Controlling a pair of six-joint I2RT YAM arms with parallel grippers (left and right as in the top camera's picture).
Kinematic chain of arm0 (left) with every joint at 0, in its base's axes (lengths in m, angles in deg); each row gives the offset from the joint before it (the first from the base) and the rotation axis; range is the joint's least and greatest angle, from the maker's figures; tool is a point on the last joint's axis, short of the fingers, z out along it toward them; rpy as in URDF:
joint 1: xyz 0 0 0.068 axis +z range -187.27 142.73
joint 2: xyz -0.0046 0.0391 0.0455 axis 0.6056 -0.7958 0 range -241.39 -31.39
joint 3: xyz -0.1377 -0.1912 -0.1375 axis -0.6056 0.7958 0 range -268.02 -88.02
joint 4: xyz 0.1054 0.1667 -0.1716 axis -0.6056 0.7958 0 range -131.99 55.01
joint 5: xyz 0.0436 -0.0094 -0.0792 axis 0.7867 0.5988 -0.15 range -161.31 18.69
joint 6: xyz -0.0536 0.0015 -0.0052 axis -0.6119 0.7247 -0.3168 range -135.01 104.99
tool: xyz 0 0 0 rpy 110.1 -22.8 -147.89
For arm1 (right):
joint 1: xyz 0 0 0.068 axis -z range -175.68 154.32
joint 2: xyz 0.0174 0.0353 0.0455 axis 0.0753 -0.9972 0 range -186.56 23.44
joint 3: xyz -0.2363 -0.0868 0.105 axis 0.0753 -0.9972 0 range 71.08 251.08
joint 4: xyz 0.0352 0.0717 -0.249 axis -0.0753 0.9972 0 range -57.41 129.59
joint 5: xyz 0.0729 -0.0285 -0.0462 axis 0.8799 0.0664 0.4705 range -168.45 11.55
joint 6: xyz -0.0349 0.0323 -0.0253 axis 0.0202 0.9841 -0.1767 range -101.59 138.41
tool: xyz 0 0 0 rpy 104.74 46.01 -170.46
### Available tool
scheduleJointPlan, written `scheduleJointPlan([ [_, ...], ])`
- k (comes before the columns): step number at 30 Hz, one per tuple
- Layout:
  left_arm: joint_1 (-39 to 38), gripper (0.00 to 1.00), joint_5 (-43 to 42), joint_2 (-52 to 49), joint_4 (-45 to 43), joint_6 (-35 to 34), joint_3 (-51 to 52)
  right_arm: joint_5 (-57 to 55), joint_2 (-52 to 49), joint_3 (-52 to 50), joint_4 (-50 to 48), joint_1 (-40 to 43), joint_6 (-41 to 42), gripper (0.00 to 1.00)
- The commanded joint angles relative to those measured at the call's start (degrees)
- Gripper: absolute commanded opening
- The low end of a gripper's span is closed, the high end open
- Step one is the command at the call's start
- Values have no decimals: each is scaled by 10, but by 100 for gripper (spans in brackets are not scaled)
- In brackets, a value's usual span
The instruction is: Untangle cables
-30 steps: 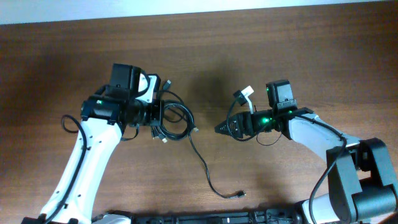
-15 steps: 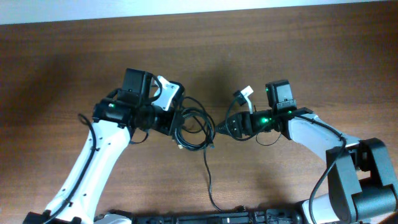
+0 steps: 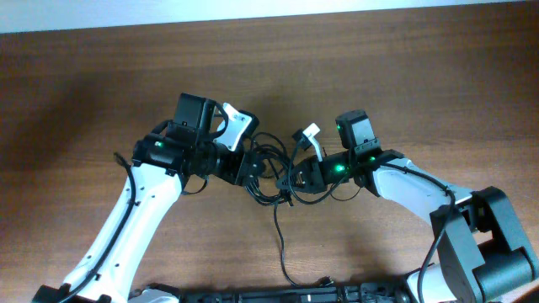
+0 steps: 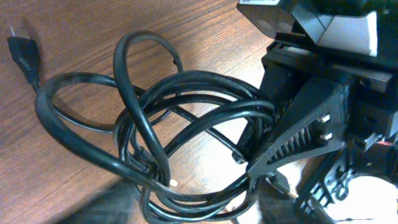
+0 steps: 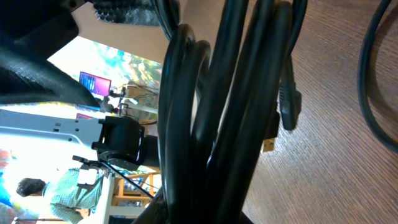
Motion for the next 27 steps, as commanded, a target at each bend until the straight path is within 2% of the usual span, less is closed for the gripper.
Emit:
scheduleJointPlan([
  [1,-2,99,-12,0,-2,-12,2,3,10,0,0,-4,-6,12],
  [12,-2,99,4,-6,-35,-14,2,3,10,0,0,-4,-6,12],
  [14,-2,99,75,-6,-43,-72,2,3,10,0,0,-4,-6,12],
  [16,-2,98,104,-6,-51,-101,2,2,10,0,0,-4,-6,12],
  [17,-2,93,103,-6,-59,-111,2,2,10,0,0,-4,-6,13],
  [19,-2,73,102,-6,-69,-126,2,2,10,0,0,-4,-6,12],
  [20,-2,67,102,-6,-71,-130,2,3,10,0,0,-4,-6,12],
  [23,-6,57,91,-9,-80,-131,2,3,10,0,0,-4,-6,12],
  [25,-18,57,91,-18,-86,-133,2,3,10,0,0,-4,-6,12],
  [27,-40,52,91,-35,-94,-143,2,3,10,0,0,-4,-6,12],
])
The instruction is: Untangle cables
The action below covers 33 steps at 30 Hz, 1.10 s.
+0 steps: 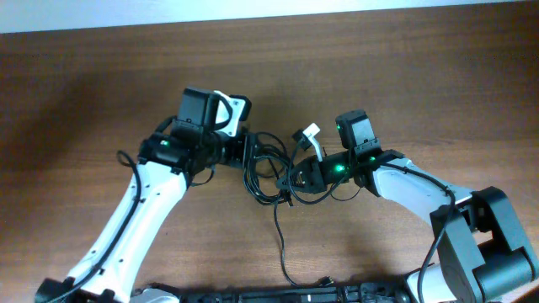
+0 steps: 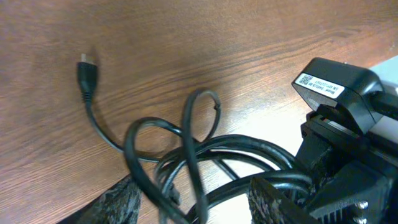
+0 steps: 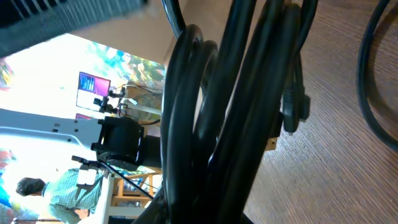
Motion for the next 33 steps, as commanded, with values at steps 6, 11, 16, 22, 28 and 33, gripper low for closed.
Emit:
scheduleJointPlan([
  [6,-24,82,7,-33,-17,-40,-16,4,10,0,1,-4,-5,13],
  [11,25,99,42,70,42,-76,-42,4,10,0,0,-4,-5,18],
  [16,33,99,263,217,201,-233,-42,4,10,0,1,-4,-5,19],
  [22,33,99,217,346,293,-336,-2,4,10,0,5,-4,-5,19],
  [28,33,91,165,344,286,-535,142,4,10,0,4,-4,10,19],
  [33,33,88,82,344,198,-586,242,-15,10,0,0,-4,49,11],
])
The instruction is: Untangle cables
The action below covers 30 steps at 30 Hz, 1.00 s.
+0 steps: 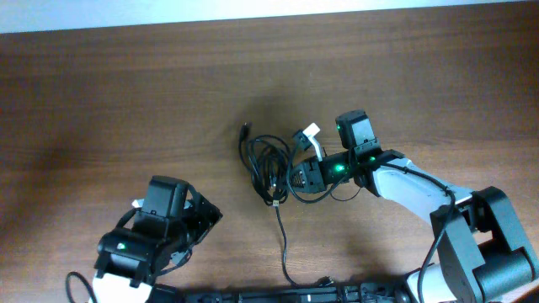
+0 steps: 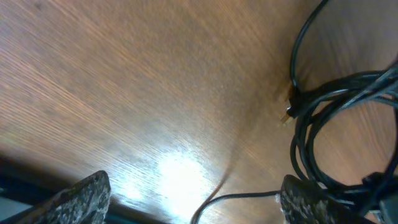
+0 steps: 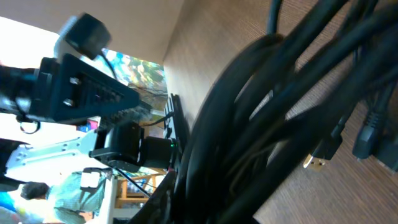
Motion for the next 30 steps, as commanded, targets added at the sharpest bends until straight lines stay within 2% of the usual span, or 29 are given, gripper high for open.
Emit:
scheduleJointPlan([
  [1,1,88,-55,3,-54,-37,30,-50,9,0,-2,-7,96,9],
  [3,1,89,-55,3,-87,-37,30,-110,9,0,-3,-18,209,9],
  [5,1,91,-55,3,-110,-37,30,-136,9,0,-31,-35,282,8],
  [10,1,91,-54,3,-120,-69,30,-137,9,0,-223,-91,413,4],
  [15,1,91,-50,3,-128,-82,30,-111,9,0,-331,-127,433,4],
  [20,1,89,-50,-22,-168,-82,30,-55,9,0,-388,-139,433,4],
  [22,1,56,-50,-44,-171,-82,30,-24,9,0,-412,-139,433,4],
  [25,1,27,-60,-64,-171,-82,30,-17,9,0,-416,-139,433,4],
  [27,1,4,-61,-70,-171,-82,30,-17,9,0,-416,-139,433,4],
  [28,1,0,-57,-70,-171,-81,30,-17,9,0,-416,-139,433,4],
  [30,1,0,-38,-70,-171,-52,30,-17,9,0,-416,-138,419,4],
])
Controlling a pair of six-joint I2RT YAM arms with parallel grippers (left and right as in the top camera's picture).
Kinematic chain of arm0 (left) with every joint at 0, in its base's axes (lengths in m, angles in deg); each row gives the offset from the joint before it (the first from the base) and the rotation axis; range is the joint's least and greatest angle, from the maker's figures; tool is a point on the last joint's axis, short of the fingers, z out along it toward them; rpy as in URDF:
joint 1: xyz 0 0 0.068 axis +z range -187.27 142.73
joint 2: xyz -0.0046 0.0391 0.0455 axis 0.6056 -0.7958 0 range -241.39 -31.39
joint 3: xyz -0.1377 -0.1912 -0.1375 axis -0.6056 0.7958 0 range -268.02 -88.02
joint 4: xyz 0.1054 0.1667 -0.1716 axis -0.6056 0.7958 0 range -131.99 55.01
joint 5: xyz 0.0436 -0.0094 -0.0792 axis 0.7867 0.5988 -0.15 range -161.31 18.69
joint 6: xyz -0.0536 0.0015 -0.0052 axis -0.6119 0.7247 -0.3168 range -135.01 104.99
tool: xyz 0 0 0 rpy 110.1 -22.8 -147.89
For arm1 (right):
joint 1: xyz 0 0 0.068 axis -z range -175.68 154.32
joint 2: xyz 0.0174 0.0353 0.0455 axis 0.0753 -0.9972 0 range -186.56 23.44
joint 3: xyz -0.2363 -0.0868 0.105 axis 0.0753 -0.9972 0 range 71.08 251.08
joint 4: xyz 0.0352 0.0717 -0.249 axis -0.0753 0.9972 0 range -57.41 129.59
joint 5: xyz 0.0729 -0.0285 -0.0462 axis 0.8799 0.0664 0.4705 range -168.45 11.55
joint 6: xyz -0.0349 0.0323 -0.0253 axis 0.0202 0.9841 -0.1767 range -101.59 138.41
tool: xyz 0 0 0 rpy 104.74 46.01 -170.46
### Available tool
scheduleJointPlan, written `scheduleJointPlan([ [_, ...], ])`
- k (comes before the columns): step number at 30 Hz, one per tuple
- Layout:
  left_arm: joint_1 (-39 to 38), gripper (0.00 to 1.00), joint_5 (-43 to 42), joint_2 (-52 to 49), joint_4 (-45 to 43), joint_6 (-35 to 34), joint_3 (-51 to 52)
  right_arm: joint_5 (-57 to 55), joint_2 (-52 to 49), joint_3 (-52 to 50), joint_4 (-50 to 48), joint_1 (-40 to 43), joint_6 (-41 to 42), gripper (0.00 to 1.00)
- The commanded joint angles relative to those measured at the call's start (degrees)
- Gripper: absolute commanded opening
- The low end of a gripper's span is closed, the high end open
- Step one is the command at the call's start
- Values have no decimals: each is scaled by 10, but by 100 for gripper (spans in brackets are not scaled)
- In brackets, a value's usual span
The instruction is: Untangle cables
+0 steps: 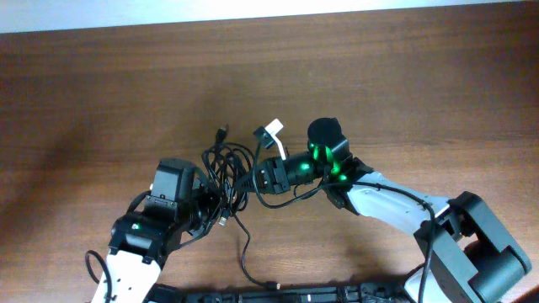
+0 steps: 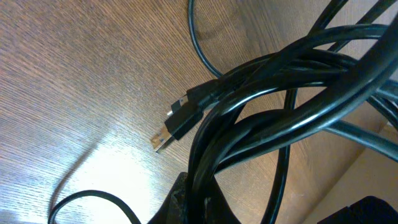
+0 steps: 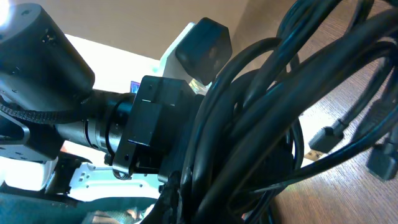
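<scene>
A tangle of black cables lies bunched on the wooden table, left of centre. My left gripper reaches in from the lower left and is shut on several strands, pinched between its fingertips. From the right, my right gripper is shut on the same bundle, and thick strands run through its jaws. A gold-tipped USB plug hangs free of the knot. Another plug end sticks out at the top of the tangle.
One loose cable tail trails from the bundle toward the table's front edge. The right arm stretches across the right half of the table. The left arm comes up from the front left corner.
The left arm was pulled back at the front left with its gripper open and off the cables. Now it is shut on the bundle. The right gripper and bundle have shifted left.
Both grippers were at the tangle in the table's middle, the right one holding it. Then the left gripper stood open at its upper left, later far back at the front left. Now the bundle sits further left, held from both sides.
</scene>
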Motion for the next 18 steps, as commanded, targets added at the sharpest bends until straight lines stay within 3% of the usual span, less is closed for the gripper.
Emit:
scheduleJointPlan([
  [1,2,0,56,-1,10,76,3,18,9,6,-9,3,-39,13],
  [2,2,0,66,6,10,118,2,19,9,6,-8,6,-60,29],
  [5,2,0,74,64,10,274,-12,18,9,5,7,21,-118,67],
  [8,2,0,73,117,12,419,-17,15,9,5,7,50,-106,99],
  [10,2,0,71,133,16,484,-17,-22,9,5,6,70,4,99],
  [18,2,0,21,127,16,486,-16,-123,9,5,6,66,210,99],
])
